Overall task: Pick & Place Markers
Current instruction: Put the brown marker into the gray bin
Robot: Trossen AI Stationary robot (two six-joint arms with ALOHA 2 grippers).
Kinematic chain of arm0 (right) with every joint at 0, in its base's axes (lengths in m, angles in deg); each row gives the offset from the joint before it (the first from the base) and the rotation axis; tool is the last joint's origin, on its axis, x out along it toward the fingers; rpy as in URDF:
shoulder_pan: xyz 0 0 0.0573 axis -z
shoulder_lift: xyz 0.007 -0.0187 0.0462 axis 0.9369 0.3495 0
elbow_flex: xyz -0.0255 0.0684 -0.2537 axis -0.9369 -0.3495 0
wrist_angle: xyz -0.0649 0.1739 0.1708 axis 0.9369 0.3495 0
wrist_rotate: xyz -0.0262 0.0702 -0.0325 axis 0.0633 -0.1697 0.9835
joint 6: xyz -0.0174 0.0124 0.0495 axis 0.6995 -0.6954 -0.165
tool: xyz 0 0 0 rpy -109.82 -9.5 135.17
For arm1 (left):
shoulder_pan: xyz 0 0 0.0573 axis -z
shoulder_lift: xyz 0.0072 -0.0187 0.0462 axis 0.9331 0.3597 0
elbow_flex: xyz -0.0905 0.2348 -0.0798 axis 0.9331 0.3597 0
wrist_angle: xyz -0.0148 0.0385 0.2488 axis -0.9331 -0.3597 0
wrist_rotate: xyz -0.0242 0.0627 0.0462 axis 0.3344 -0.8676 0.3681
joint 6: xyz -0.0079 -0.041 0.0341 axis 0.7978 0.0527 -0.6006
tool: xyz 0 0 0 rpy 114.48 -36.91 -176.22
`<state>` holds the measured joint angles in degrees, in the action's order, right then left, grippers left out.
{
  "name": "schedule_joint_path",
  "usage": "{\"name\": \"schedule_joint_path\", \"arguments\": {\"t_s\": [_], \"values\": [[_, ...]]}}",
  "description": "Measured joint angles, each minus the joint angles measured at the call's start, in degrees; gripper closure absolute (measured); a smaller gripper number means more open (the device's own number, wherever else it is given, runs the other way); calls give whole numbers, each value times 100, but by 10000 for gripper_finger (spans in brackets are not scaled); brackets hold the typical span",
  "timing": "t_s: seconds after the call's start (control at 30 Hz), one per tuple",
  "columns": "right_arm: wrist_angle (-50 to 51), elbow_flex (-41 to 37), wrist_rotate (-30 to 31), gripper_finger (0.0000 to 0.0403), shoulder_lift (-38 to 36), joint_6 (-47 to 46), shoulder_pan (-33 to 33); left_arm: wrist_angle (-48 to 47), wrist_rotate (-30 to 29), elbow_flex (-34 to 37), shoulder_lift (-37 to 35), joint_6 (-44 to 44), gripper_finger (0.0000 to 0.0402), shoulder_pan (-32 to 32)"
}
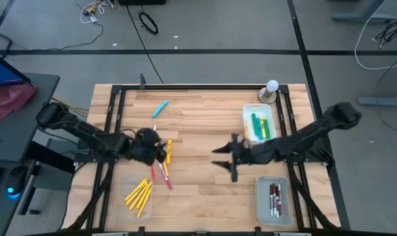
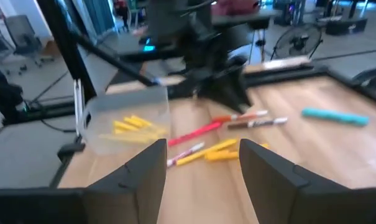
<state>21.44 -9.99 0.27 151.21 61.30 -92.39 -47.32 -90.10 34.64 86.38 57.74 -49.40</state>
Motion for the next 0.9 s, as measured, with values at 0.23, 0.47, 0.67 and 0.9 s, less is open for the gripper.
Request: {"name": "schedule_joint_path", "arguments": {"t_s": [0.23,0.47,0.67,0.9], "values": [[-1456,-6,0,200,1591,-92,-29,-1312,711,7,249,469,202,-1050],[-1924,-6,1,200,1898,-53,-27,-1188,784,9,644,490,193,-1271],[-2031,-6,2,200,1878,42,-25,-970,572,9,1168,660,226,-1299],[-2052,-6,2,200,1876,28,-25,-645,405,9,1830,840,244,-1299]]}}
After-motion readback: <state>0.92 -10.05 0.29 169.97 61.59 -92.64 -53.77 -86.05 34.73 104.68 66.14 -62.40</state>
